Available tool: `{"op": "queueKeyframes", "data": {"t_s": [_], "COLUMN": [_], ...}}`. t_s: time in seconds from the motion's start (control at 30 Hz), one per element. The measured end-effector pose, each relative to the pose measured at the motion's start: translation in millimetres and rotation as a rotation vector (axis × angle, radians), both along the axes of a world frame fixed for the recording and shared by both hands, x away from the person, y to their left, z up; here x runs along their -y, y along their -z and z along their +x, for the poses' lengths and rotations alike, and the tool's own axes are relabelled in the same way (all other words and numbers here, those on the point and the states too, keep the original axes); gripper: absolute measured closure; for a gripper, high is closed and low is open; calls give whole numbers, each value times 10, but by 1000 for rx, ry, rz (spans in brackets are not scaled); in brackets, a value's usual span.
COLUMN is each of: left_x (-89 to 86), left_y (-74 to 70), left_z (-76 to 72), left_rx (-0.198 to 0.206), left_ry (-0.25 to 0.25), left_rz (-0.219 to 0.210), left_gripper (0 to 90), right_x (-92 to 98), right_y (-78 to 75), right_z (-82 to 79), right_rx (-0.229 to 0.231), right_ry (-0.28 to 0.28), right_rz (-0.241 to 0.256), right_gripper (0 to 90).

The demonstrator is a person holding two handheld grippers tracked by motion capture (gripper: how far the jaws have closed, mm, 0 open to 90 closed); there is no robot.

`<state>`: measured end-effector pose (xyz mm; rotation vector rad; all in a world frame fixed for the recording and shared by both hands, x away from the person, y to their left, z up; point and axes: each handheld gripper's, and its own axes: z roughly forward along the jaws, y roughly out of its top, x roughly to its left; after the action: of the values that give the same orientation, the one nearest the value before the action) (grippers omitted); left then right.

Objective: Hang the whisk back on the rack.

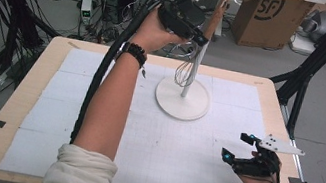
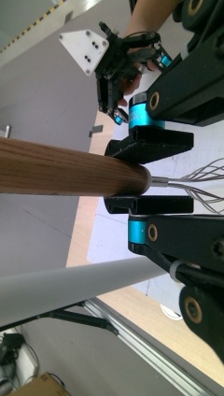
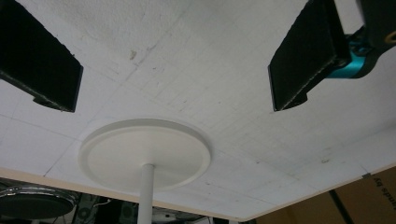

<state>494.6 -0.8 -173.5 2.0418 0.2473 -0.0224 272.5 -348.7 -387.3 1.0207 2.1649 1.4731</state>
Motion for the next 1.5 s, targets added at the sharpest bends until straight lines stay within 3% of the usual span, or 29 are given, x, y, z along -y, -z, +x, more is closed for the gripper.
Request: {"op": "queueKeyframes", "data": {"t_s": [0.13,0.3,0.4,0.47,0.53,0.6,0.63,0.8,0.87,1.1,1.4,1.5], "left_x": [36,61,35,-11,-59,-108,-147,-325,-387,-566,-761,-834], "left_y": [-17,14,35,52,78,103,128,205,224,267,447,492], "left_z": [38,76,72,57,44,25,3,-74,-131,-333,-571,-627], "left_rx": [-2,-9,-15,-16,-40,-35,-41,-35,-30,-7,-16,-14], "left_ry": [-17,-28,-46,-47,-51,-57,-64,-78,-75,-65,-50,-49], "left_rz": [27,18,5,-5,9,17,2,26,11,22,1,17], "left_gripper": [737,725,614,596,554,512,492,426,404,321,281,265], "right_x": [6,6,9,8,1,-7,-11,-38,-44,-43,-85,-96], "right_y": [0,3,2,1,2,2,2,0,-1,0,-1,-1], "right_z": [0,1,-1,-4,-4,-6,-8,-7,-9,-10,-9,-8], "right_rx": [-1,-3,-1,-3,0,1,-4,0,-2,0,4,2], "right_ry": [3,4,4,3,2,0,0,-5,-7,-2,-15,-15], "right_rz": [1,-1,-1,-2,-4,-6,-7,-13,-17,-24,-32,-29], "right_gripper": [17,17,17,17,17,17,17,17,17,17,18,17]}}
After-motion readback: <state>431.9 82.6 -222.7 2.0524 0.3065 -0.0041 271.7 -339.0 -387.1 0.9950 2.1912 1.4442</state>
